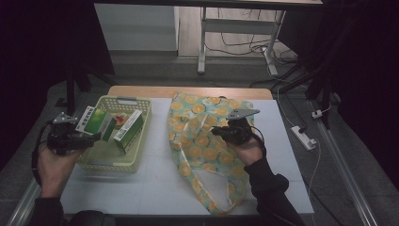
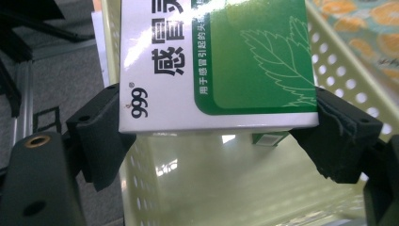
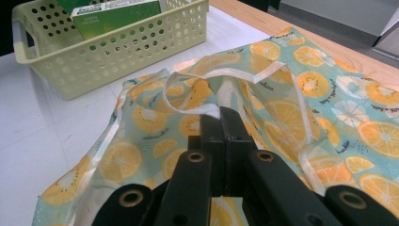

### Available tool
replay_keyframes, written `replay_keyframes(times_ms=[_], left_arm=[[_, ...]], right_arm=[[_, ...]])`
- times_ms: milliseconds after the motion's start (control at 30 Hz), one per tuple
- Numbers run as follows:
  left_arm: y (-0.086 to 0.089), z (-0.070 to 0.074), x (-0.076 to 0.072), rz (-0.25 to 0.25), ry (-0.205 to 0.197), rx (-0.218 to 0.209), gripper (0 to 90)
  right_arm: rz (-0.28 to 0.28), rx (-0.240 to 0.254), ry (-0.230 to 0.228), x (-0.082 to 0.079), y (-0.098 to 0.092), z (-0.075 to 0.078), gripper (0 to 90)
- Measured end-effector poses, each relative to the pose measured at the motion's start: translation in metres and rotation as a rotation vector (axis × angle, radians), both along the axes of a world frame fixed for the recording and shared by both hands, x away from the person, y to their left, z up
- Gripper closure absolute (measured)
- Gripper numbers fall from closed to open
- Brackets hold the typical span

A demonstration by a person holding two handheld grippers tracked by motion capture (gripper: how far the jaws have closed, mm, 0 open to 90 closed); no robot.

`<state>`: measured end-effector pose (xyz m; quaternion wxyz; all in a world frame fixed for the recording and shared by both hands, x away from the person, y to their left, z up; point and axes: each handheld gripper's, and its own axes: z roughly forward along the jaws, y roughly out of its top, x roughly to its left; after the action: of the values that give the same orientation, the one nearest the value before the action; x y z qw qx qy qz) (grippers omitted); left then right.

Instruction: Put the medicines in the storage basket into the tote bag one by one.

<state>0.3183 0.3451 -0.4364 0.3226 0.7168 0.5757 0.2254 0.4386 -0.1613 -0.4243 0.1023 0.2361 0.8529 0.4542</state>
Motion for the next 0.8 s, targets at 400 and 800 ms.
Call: replay_keyframes(times_ms=[400,800], left_arm=[[-0.011,0.019,-0.014,-0.047,-0.083,-0.013,17.1],[-0.044,0.028,-0.02,-0.204,-0.08,-0.065,17.0]], right_arm=[[-0.002,0.002,-0.001,0.001,-0.001,0.0,89.6],[-0.01,0.001,-0.008,0.001,-0.003,0.0,89.7]])
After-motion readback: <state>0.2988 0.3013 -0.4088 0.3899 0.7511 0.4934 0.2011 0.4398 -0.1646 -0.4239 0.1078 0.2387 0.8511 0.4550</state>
